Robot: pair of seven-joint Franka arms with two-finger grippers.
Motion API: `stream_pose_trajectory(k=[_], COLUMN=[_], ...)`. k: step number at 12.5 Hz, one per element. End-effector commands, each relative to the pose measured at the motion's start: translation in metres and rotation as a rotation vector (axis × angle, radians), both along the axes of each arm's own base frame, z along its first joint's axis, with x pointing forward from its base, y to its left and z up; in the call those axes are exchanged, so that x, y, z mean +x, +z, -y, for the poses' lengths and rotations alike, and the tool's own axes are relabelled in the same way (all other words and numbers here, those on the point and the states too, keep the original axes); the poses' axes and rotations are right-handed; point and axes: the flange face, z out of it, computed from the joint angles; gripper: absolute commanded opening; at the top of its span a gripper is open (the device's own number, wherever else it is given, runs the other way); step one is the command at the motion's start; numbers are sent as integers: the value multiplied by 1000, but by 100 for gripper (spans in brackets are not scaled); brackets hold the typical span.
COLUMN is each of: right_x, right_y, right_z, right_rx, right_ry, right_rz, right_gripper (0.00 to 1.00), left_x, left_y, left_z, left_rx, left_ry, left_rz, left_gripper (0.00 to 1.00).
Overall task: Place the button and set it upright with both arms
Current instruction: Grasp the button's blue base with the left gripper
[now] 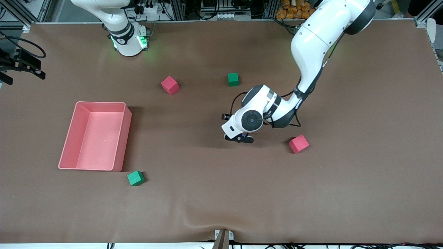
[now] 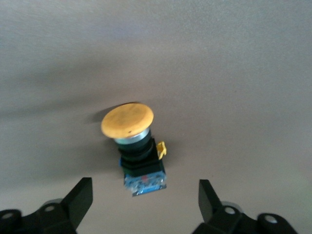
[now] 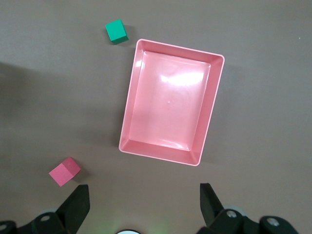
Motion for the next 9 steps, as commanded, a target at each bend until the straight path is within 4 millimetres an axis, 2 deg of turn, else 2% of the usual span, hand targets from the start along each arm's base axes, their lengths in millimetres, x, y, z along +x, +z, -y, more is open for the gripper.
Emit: stream_pose_trajectory(k=[1,4,5,9], right_x=[3,4,5,4], right_y=[2,-6,-11,-9], right_z=[-6,-8,-7,-7], right_rx=[8,7,8,2], right_ry=[-31,-77,-78,-161], right_rz=[-12,-24,-31,-29], right_gripper=[100,100,100,100], left_x=[2,3,3,4], left_y=[-7,-10,-10,-15], left_z=[11,8,8,5], left_rx=[29,45,46,67], left_ry=[1,0,3,45], left_rz=[44,53,53,46], left_gripper=[91,78,78,74])
